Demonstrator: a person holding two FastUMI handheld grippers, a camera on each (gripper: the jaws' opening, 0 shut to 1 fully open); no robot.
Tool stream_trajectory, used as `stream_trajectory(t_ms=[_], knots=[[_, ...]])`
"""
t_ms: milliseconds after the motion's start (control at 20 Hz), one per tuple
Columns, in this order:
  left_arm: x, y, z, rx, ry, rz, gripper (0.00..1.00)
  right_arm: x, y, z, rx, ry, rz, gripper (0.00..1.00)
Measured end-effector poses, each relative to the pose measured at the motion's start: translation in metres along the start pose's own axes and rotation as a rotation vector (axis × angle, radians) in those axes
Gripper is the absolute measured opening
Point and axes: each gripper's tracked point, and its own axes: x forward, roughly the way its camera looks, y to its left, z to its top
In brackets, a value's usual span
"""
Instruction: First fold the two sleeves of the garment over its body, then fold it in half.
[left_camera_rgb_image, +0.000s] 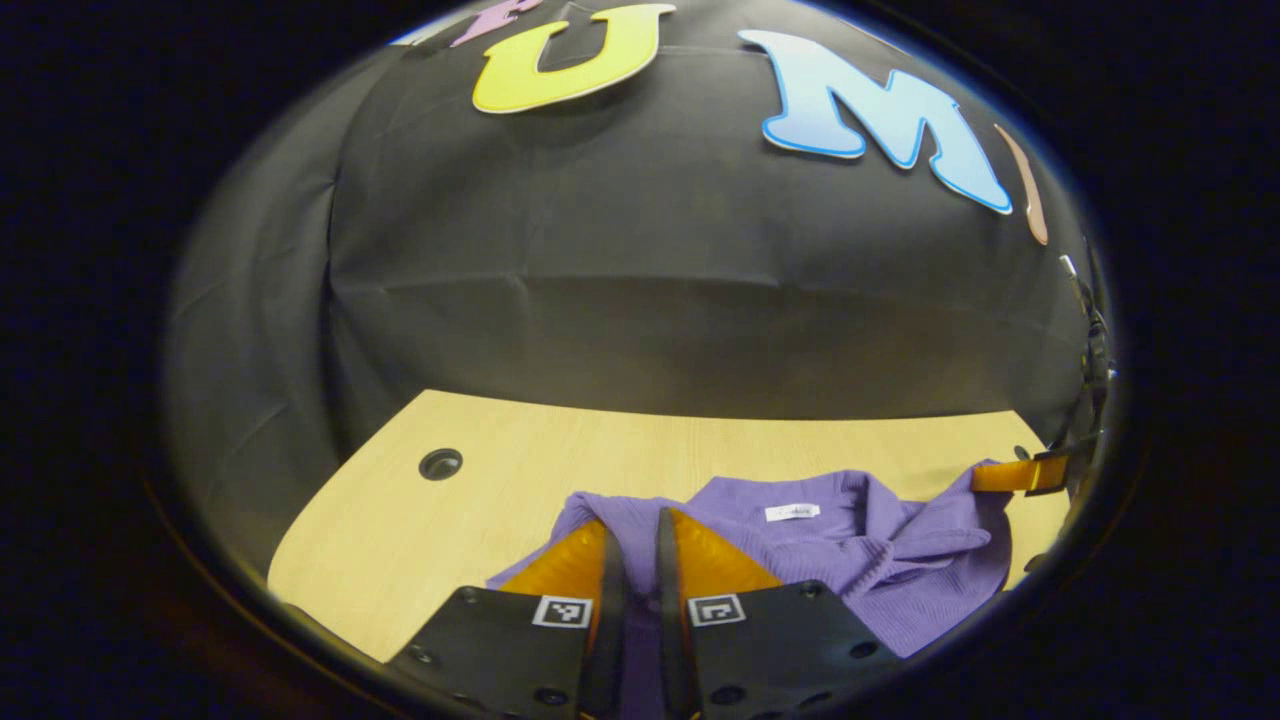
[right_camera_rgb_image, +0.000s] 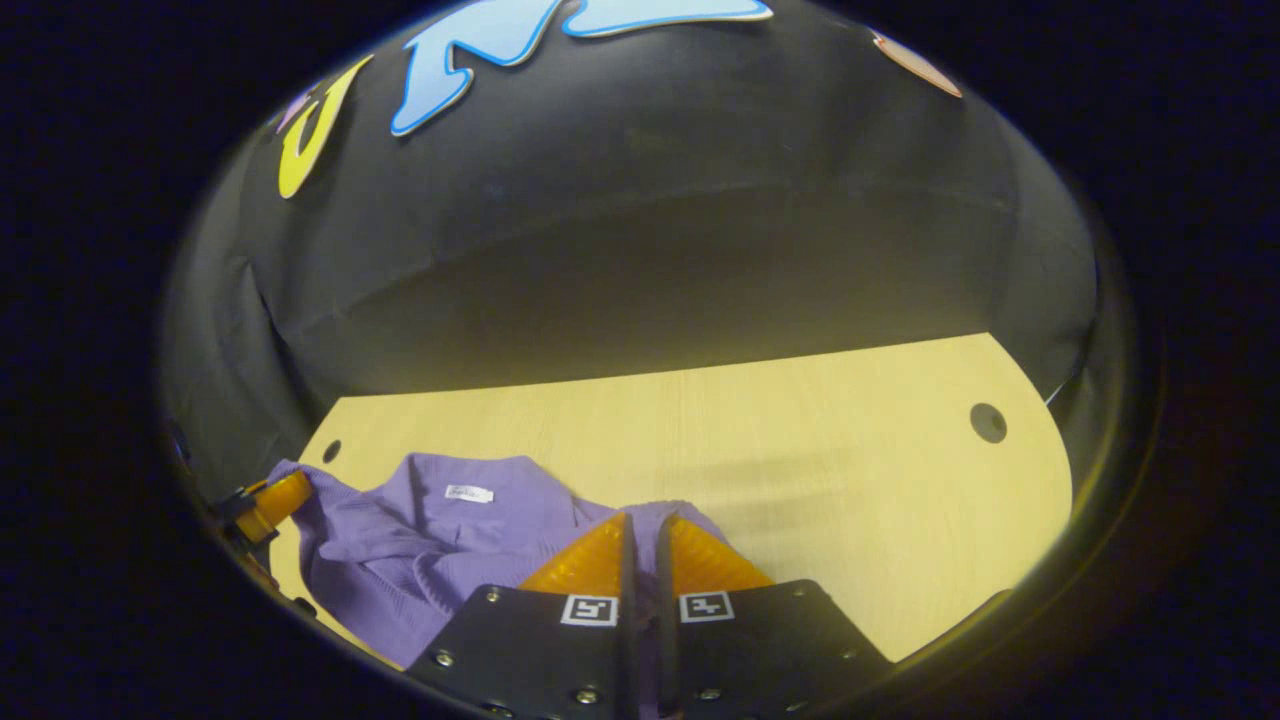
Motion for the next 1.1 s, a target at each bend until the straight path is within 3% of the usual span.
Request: stream_trajectory(t_ms=[150, 200, 250, 350, 450, 500, 700, 1100], knots=[[-0.006, -0.005, 0.006, 0.000, -0.010, 0.009, 0.26, -0.005, 0.005, 0.001, -0.034, -0.012, 0.001, 0.10], [-0.010, -0.007, 0.007, -0.009, -0.010, 0.006, 0.38, -0.008, 0.005, 0.003, -0.049, -0.017, -0.003, 0.20], [-0.015, -0.009, 0.008, -0.020, -0.009, 0.002, 0.46, -0.013, 0.008, 0.005, -0.064, -0.025, -0.002, 0.24], [-0.028, -0.010, 0.015, -0.029, -0.023, -0.006, 0.62, -0.028, 0.009, 0.013, -0.088, -0.060, -0.014, 0.45], [-0.044, -0.010, 0.027, -0.028, -0.055, -0.006, 0.79, -0.047, 0.013, 0.025, -0.107, -0.104, -0.026, 0.72], [-0.054, -0.010, 0.034, -0.029, -0.074, -0.009, 0.79, -0.058, 0.013, 0.030, -0.115, -0.127, -0.039, 0.82], [-0.095, -0.009, 0.058, -0.030, -0.140, -0.039, 0.90, -0.110, 0.020, 0.050, -0.131, -0.224, -0.082, 0.83], [-0.188, 0.003, 0.087, -0.045, -0.254, -0.098, 0.90, -0.219, 0.054, 0.059, -0.202, -0.432, -0.152, 0.83]])
